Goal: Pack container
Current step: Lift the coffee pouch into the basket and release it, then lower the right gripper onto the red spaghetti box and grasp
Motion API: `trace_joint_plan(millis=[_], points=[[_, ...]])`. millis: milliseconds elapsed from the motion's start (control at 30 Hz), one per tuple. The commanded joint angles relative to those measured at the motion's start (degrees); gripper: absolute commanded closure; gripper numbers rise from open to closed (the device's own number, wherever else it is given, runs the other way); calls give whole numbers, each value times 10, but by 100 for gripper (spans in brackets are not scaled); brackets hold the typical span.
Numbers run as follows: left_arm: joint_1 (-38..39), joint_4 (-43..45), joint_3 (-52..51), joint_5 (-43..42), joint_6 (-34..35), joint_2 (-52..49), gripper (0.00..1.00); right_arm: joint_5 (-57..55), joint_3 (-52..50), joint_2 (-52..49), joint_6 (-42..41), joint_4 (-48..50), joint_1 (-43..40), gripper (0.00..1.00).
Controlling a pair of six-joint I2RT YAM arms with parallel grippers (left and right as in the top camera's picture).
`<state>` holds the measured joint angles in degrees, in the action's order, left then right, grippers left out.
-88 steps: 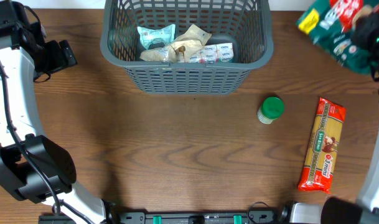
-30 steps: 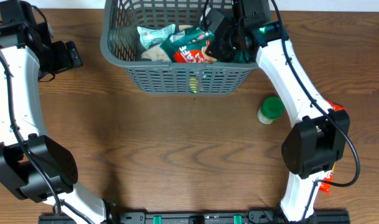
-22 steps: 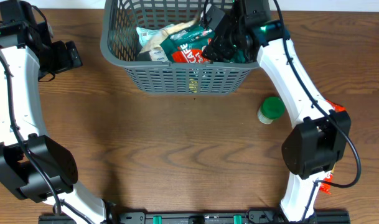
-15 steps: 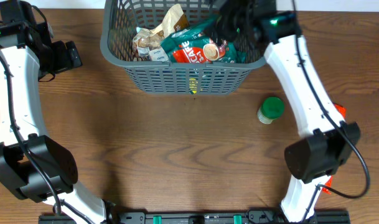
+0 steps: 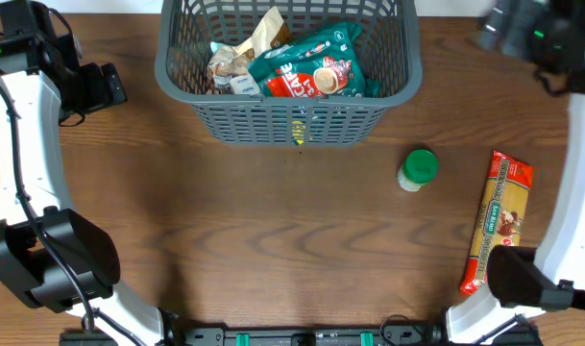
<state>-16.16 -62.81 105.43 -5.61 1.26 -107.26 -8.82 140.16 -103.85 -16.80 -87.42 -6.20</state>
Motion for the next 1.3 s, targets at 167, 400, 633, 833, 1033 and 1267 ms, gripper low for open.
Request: trace_joint_plan(millis=[167, 400, 633, 833, 1033, 1267], points=[[-1, -1, 0, 0, -8, 0, 1, 62, -20, 15, -57, -99, -145, 1], [-1, -1, 0, 0, -8, 0, 2, 61, -176, 120, -37, -99, -213, 1], [-1, -1, 0, 0, -8, 0, 1, 25, -434, 219, -37, -55, -248, 1], [-1, -1, 0, 0, -8, 0, 1, 13, -651, 240, 76, 92, -258, 1], [-1, -1, 0, 0, -8, 0, 1, 22, -793, 240, 118, 259, -261, 1], [-1, -1, 0, 0, -8, 0, 1, 57, -904, 239, 118, 386, -261, 1]])
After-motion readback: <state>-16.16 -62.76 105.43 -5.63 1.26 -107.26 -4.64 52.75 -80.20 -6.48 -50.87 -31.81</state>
